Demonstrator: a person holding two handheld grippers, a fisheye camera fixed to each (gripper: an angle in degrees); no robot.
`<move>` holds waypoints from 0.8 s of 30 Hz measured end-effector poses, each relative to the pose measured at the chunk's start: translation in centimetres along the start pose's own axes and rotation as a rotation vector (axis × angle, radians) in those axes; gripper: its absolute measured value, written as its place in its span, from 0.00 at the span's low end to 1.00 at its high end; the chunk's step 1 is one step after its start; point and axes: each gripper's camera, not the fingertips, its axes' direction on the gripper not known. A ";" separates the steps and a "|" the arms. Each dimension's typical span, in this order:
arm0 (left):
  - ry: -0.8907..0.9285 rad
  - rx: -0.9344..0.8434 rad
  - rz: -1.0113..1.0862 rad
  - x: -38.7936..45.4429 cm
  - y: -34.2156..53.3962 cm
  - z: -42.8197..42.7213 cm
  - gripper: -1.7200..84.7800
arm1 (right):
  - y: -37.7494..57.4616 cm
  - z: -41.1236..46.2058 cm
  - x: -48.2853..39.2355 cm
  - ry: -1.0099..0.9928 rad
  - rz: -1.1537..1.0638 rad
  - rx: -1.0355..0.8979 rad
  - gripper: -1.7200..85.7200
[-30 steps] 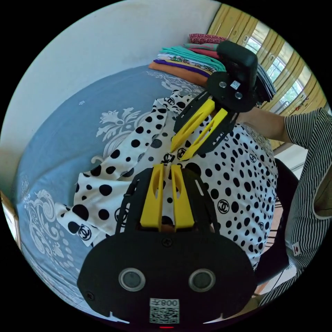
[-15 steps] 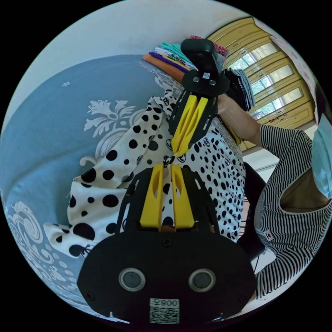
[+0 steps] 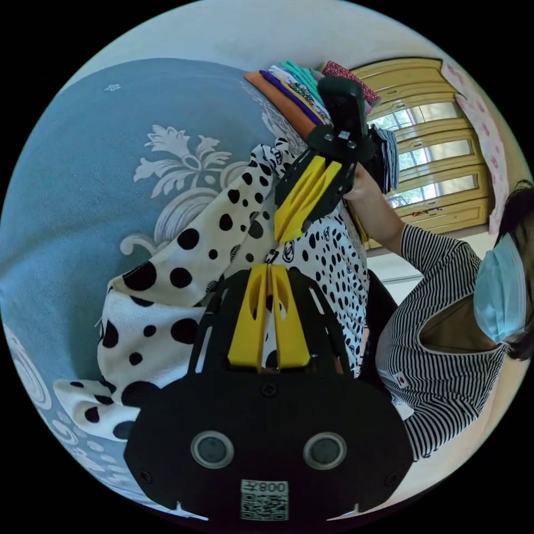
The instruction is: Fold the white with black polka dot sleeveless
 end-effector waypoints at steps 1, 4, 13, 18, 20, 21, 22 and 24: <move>-0.004 0.008 -0.001 0.0 0.3 0.0 0.05 | 0.8 -0.8 -1.2 0.064 0.006 0.049 0.04; -0.054 0.053 -0.005 0.2 1.9 -0.2 0.07 | 3.1 -2.2 -5.2 0.174 -0.009 0.175 0.04; -0.335 0.379 -0.075 3.1 11.5 -2.3 0.05 | 3.9 3.1 -14.4 0.502 -0.070 0.147 0.02; -0.604 0.352 -0.191 1.8 15.3 0.0 0.03 | 4.7 2.7 -17.1 0.550 -0.072 0.181 0.02; -0.623 0.358 -0.223 1.2 16.0 -0.1 0.02 | 5.7 2.4 -18.7 0.585 -0.084 0.213 0.02; -0.693 0.377 -0.249 1.1 16.7 -0.2 0.02 | 6.0 2.3 -19.1 0.595 -0.087 0.217 0.02; -0.731 0.385 -0.260 1.0 17.0 -0.2 0.02 | 6.3 2.1 -19.9 0.608 -0.084 0.222 0.02; -0.727 0.380 -0.272 0.0 18.1 -0.2 0.02 | 6.7 1.7 -21.0 0.623 -0.076 0.223 0.02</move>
